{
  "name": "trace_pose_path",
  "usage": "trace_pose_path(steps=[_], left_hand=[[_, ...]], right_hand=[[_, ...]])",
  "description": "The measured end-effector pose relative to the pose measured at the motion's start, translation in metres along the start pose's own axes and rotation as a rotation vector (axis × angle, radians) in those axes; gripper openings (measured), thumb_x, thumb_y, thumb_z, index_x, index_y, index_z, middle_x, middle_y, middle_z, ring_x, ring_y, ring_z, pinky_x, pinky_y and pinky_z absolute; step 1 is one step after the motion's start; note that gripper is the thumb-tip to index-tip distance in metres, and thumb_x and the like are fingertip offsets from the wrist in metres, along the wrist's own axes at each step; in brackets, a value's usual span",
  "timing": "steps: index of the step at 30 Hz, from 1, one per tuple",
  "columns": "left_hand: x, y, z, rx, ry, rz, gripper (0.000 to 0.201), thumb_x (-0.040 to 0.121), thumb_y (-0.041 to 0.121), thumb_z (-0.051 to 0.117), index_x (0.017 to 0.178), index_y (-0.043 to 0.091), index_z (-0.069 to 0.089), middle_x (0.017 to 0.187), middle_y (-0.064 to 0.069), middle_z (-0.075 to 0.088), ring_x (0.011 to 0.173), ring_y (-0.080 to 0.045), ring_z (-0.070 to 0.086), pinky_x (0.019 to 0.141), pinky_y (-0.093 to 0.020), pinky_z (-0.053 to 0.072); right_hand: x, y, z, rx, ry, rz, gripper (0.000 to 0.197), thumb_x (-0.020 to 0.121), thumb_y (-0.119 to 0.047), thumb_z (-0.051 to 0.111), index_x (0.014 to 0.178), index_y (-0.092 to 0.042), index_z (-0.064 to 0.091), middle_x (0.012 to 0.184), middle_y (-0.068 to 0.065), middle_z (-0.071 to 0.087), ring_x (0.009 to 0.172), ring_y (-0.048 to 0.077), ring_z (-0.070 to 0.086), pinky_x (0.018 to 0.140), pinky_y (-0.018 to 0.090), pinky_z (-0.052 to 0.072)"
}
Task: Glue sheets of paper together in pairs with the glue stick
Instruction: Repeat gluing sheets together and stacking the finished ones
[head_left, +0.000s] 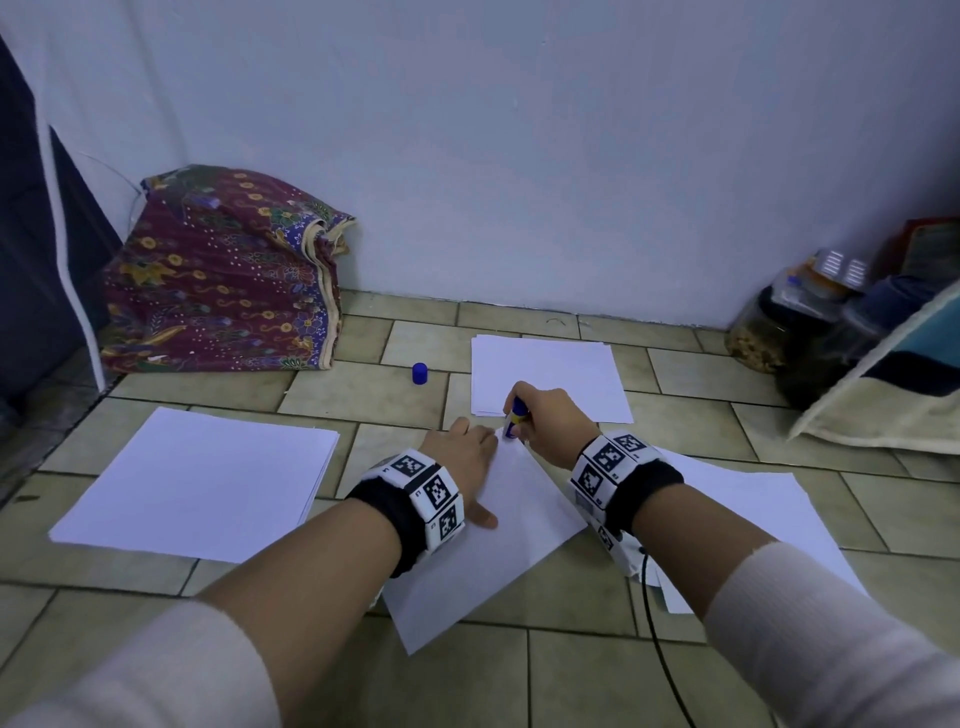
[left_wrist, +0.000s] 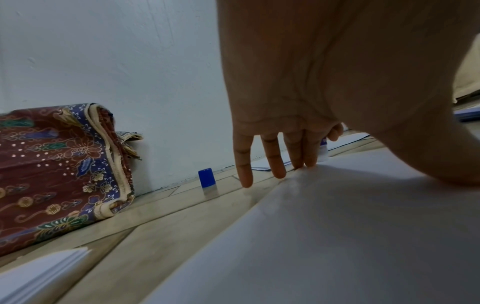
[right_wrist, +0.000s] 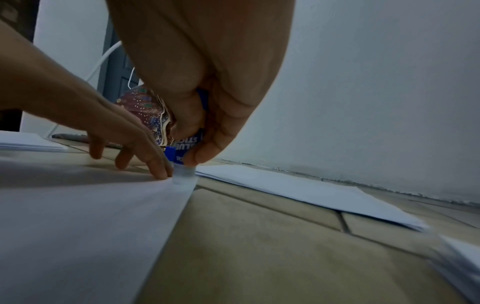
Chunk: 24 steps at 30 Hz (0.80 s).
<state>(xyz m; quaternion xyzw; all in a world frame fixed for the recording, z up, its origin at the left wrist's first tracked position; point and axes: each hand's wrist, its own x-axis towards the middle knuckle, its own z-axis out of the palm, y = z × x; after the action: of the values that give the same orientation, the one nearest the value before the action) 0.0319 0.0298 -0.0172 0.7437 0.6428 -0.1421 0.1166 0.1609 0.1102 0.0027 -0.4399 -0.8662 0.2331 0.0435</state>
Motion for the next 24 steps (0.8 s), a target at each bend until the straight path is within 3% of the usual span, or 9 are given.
trace_pose_path(steps=[6,11,13,15,17,19,21,24], left_hand=[[0.001,0.002,-0.002,0.016,-0.009,-0.015,0.088,0.072,0.064,0.068,0.136,0.013,0.035,0.141,-0.004,0.038,0.123,-0.024,0.036,0.093,-0.041,0.039],[0.001,0.001,0.000,0.020,0.006,-0.014,0.098,0.072,0.066,0.067,0.143,0.011,0.027,0.144,-0.003,0.036,0.126,-0.024,0.034,0.096,-0.041,0.039],[0.000,0.001,0.000,0.022,0.005,-0.005,0.098,0.074,0.066,0.066,0.144,0.011,0.026,0.147,-0.003,0.032,0.128,-0.024,0.032,0.098,-0.041,0.037],[-0.001,0.000,0.000,0.023,0.000,-0.002,0.095,0.075,0.065,0.065,0.143,0.010,0.026,0.149,-0.003,0.030,0.129,-0.025,0.031,0.098,-0.041,0.037],[-0.002,0.001,0.000,0.027,-0.001,-0.002,0.093,0.076,0.064,0.065,0.142,0.010,0.028,0.149,-0.003,0.030,0.128,-0.025,0.031,0.098,-0.041,0.037],[-0.002,0.003,0.000,0.034,-0.006,-0.010,0.091,0.077,0.063,0.065,0.141,0.009,0.029,0.149,-0.003,0.029,0.130,-0.024,0.029,0.100,-0.041,0.036],[-0.002,0.006,0.000,0.039,-0.004,-0.030,0.095,0.077,0.061,0.066,0.144,0.007,0.024,0.151,-0.006,0.024,0.135,-0.025,0.025,0.104,-0.041,0.036],[-0.005,0.007,0.001,0.000,0.020,-0.033,0.111,0.077,0.055,0.070,0.151,0.007,0.003,0.159,-0.008,-0.007,0.146,-0.027,0.004,0.111,-0.046,0.032]], right_hand=[[-0.027,0.012,-0.005,0.006,-0.063,-0.031,0.028,0.085,0.007,0.047,0.109,-0.006,0.052,0.093,0.011,0.065,0.088,0.028,0.061,0.076,0.034,0.049],[-0.058,0.027,-0.007,0.035,-0.088,-0.041,0.027,0.085,0.007,0.042,0.105,-0.009,0.052,0.091,0.006,0.063,0.086,0.020,0.064,0.080,0.039,0.053],[-0.070,0.033,-0.007,0.034,-0.090,-0.049,0.024,0.087,0.006,0.044,0.104,-0.008,0.053,0.095,0.009,0.064,0.083,0.014,0.064,0.078,0.035,0.053],[-0.082,0.040,-0.007,0.035,-0.097,-0.074,0.021,0.087,0.006,0.048,0.103,-0.006,0.053,0.096,0.009,0.065,0.076,0.000,0.060,0.074,0.025,0.051],[-0.092,0.046,-0.008,0.027,-0.101,-0.071,0.019,0.088,0.004,0.051,0.104,-0.006,0.053,0.088,0.004,0.064,0.066,-0.014,0.055,0.063,0.010,0.045],[-0.100,0.051,-0.009,-0.004,-0.105,-0.067,0.019,0.090,0.001,0.054,0.107,-0.006,0.053,0.076,-0.007,0.055,0.063,-0.020,0.051,0.058,0.006,0.040],[-0.103,0.053,-0.011,-0.033,-0.109,-0.069,0.018,0.090,-0.002,0.056,0.107,-0.007,0.053,0.069,-0.014,0.047,0.061,-0.014,0.052,0.056,0.008,0.038],[-0.102,0.055,-0.017,0.002,-0.098,-0.042,0.016,0.087,-0.005,0.060,0.101,-0.012,0.055,0.066,-0.010,0.050,0.059,0.002,0.051,0.056,0.012,0.039]])
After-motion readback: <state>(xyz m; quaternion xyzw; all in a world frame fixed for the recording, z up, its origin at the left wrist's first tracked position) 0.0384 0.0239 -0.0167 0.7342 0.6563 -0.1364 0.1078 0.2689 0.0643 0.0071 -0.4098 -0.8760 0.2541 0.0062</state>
